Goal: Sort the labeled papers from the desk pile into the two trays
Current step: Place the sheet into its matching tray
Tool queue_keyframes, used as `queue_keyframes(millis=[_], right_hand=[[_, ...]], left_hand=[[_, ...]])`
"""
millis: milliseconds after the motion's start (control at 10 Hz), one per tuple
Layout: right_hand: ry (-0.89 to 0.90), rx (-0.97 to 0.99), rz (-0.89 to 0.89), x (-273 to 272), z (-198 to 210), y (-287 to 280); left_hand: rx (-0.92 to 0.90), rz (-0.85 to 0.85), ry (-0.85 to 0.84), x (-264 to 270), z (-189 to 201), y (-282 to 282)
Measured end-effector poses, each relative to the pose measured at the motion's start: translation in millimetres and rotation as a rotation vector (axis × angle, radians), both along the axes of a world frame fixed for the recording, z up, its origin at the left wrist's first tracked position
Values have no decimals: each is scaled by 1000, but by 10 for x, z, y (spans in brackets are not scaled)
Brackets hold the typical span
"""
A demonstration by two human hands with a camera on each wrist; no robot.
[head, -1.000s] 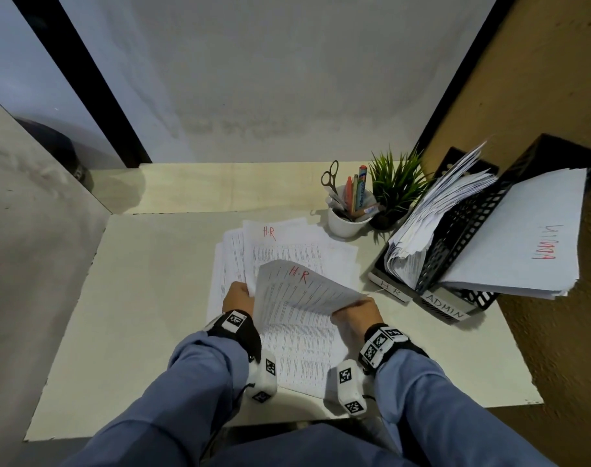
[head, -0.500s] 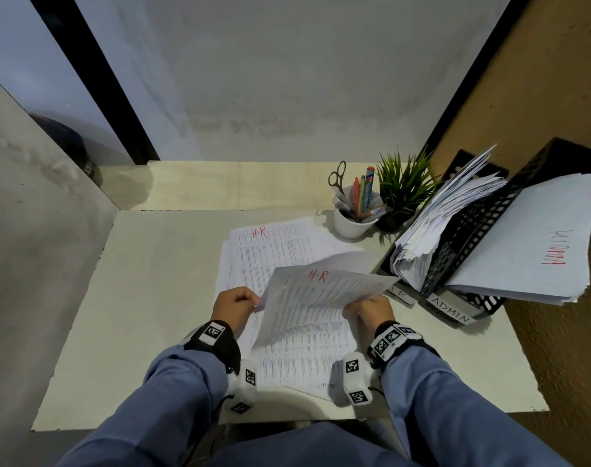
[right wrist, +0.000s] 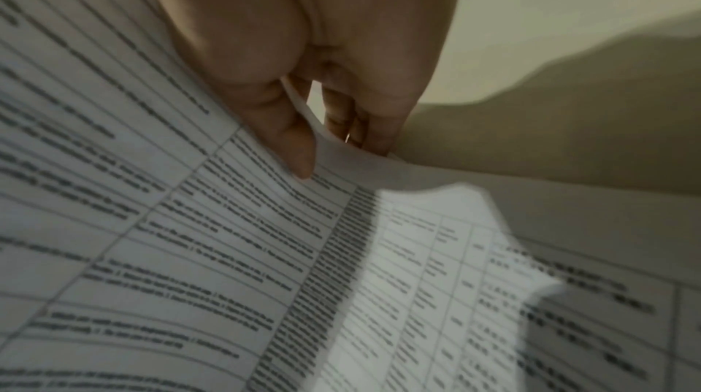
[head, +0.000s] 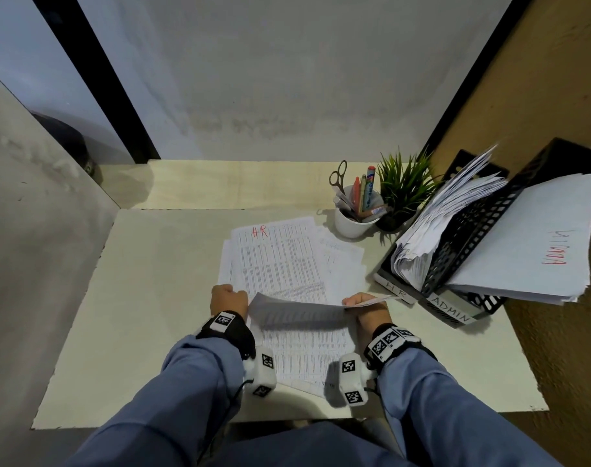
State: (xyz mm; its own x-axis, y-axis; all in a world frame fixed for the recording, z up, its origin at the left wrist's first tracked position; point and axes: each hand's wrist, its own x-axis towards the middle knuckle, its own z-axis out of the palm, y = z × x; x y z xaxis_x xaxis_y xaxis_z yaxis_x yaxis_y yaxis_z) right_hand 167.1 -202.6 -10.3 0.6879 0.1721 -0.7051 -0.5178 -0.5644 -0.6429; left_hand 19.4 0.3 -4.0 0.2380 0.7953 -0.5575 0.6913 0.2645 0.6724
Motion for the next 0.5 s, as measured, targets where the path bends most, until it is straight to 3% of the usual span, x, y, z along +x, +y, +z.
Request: queue_keyframes(millis=[100,200,300,400,500], right_hand=[[69,97,-133,-61,39,42],[36,41,-38,-72,173,67],[89,-2,-21,-110,161,110],[-49,-90,21,-122,70,66],[-20,-53,87,-105,184,50]], left_hand=[[-106,-28,-6,35,45,3],[-106,-120,-15,42,84,-2],[21,-201,-51,36,92,-23],[203,-181,-93,25,165,-74],[230,-256,-153,-3,200,-76]])
